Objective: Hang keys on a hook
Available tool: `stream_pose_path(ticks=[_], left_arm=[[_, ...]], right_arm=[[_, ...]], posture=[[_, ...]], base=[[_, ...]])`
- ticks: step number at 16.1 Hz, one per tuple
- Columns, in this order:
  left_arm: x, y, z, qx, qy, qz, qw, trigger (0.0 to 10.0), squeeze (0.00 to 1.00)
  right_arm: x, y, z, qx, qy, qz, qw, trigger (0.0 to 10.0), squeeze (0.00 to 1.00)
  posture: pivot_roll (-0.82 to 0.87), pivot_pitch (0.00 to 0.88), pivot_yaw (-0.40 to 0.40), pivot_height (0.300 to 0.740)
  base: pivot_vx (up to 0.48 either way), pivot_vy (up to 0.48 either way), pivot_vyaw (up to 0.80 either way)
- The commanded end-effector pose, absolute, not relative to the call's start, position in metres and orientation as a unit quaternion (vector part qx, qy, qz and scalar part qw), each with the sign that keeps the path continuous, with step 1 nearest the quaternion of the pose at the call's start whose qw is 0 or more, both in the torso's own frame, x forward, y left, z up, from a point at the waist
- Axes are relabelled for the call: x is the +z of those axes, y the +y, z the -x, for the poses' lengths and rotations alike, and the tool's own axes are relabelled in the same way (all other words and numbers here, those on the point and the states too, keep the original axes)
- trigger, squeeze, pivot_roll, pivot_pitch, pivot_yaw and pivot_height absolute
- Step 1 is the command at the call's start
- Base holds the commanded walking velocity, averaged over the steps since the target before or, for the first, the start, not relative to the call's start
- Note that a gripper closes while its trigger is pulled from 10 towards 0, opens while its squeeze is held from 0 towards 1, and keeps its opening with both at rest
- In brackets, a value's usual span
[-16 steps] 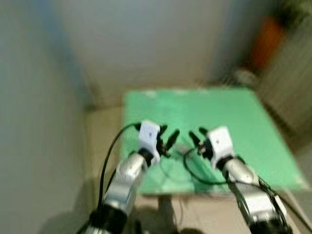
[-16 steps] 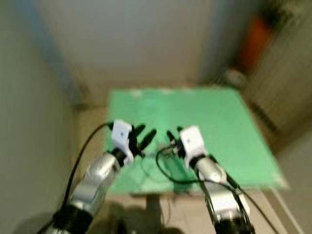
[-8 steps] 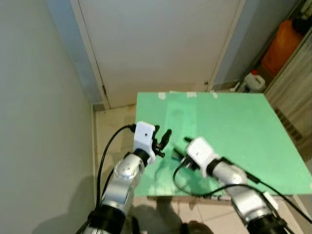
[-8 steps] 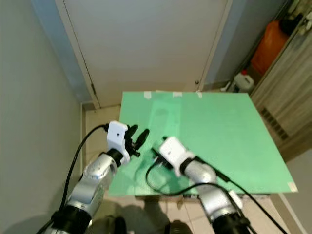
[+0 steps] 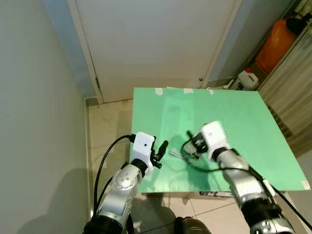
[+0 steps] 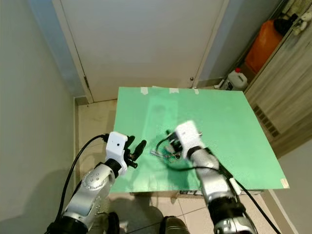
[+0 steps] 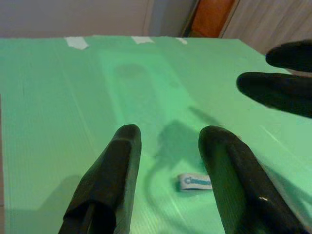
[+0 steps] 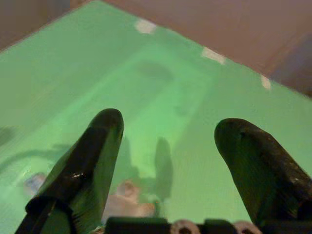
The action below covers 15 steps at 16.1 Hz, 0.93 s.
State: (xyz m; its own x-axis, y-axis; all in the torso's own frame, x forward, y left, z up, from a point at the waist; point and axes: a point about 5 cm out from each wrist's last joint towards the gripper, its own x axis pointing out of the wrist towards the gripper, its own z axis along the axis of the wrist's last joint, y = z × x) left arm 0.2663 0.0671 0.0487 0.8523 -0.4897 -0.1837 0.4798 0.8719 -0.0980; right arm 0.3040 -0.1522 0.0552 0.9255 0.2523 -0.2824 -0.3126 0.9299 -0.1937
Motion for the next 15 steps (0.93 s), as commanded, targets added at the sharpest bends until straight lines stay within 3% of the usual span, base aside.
stream_pose_path(ticks=[1, 5, 10, 15], left_arm=[[0.051, 0.053, -0.260, -0.266, 0.100, 0.034, 0.958, 10.0, 0.00], [0.052, 0.052, -0.252, -0.269, 0.100, 0.035, 0.957, 10.0, 0.00], [0.055, 0.051, -0.249, -0.268, 0.100, 0.037, 0.957, 10.0, 0.00], [0.059, 0.051, -0.249, -0.269, 0.096, 0.037, 0.958, 10.0, 0.00]], right_arm=[[0.040, -0.161, -0.300, 0.119, 0.171, 0.103, 0.972, 10.0, 0.00], [0.036, -0.152, -0.308, 0.113, 0.201, 0.006, 0.973, 10.0, 0.00], [0.024, -0.135, -0.302, 0.162, 0.242, -0.008, 0.957, 10.0, 0.00], [0.014, -0.137, -0.299, 0.142, 0.269, 0.006, 0.952, 10.0, 0.00]], posture=[[-0.06, 0.203, -0.055, 0.740], [-0.05, 0.226, -0.064, 0.740], [-0.05, 0.236, -0.074, 0.740], [-0.05, 0.241, -0.077, 0.740]], base=[[0.000, 0.000, 0.00], [0.000, 0.000, 0.00], [0.000, 0.000, 0.00], [0.000, 0.000, 0.00]])
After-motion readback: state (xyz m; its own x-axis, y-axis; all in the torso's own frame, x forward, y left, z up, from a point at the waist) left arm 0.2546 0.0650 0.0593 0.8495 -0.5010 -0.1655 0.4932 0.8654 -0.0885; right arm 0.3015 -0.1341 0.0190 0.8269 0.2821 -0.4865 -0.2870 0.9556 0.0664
